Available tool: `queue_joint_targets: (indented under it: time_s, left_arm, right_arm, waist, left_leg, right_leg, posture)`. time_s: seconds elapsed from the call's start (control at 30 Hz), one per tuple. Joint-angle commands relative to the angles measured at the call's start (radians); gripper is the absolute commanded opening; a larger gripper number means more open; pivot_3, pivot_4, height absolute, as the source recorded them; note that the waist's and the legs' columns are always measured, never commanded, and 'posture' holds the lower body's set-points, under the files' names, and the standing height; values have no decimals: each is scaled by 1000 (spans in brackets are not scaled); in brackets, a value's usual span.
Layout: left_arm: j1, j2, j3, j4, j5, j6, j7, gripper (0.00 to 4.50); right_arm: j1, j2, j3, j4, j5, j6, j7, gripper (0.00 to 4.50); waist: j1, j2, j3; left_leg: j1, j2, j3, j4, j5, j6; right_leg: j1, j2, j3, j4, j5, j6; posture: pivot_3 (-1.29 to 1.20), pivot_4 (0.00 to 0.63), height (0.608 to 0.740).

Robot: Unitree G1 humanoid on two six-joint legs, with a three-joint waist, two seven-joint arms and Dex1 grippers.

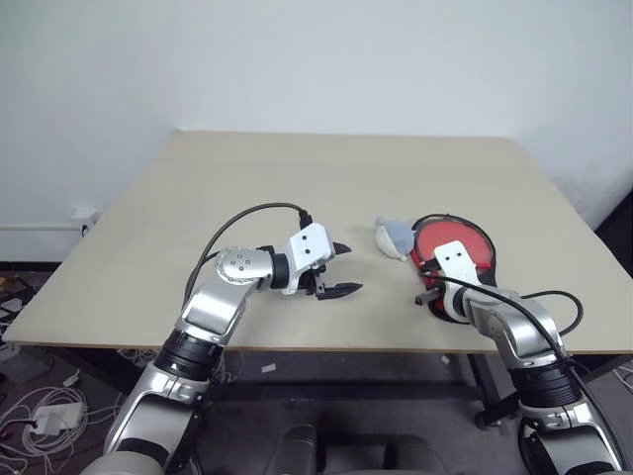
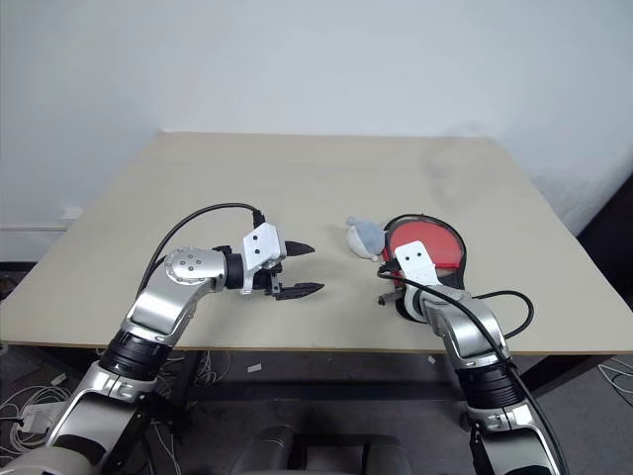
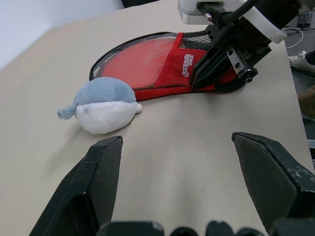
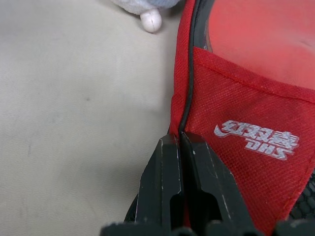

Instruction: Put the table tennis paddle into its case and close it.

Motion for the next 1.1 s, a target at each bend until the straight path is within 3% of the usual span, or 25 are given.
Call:
queue_joint_targets:
  time_s: [0.03, 0.23, 0.47, 0.77, 1.1]
  left_arm:
    - [-15, 11, 38, -37, -18, 9, 14, 3790]
    - [-12, 28, 42, -26, -24, 14, 11, 3790]
    - [-27, 41, 42, -22, -28, 21, 1, 3790]
    - [-38, 36, 42, -28, -39, 31, -6, 3790]
    - [-51, 18, 38, -4, -54, 29, -13, 3790]
  right_arm:
    - [-9, 11, -59, 6, 37, 35, 34, 33]
    - [11, -11, -131, -133, 191, 124, 192, 33]
    - [142, -62, -171, -305, 372, 200, 348, 33]
    - [274, -123, -183, -391, 470, 215, 389, 33]
    - [217, -82, -252, -334, 461, 132, 310, 33]
  waist:
    - [0, 0, 0]
    - [0, 0, 0]
    - [-1, 0, 1]
    - [6, 0, 1]
    - [7, 0, 1]
  left_leg:
    - [0, 0, 0, 0, 0, 0]
    - [-1, 0, 0, -1, 0, 0]
    - [-1, 1, 0, -3, 0, 0]
    - [-1, 1, -1, -2, 0, 0]
    - [-1, 1, -1, -2, 0, -1]
  right_leg:
    - [0, 0, 0, 0, 0, 0]
    - [-1, 0, 0, 0, 1, -1]
    - [-1, 1, 0, -1, 1, 1]
    - [-1, -1, -1, -1, -1, 1]
    - [-2, -3, -1, -2, -1, 1]
  posture:
    - [0, 0, 716]
    - [0, 0, 716]
    - [0, 0, 716]
    - [0, 0, 716]
    - [0, 0, 716]
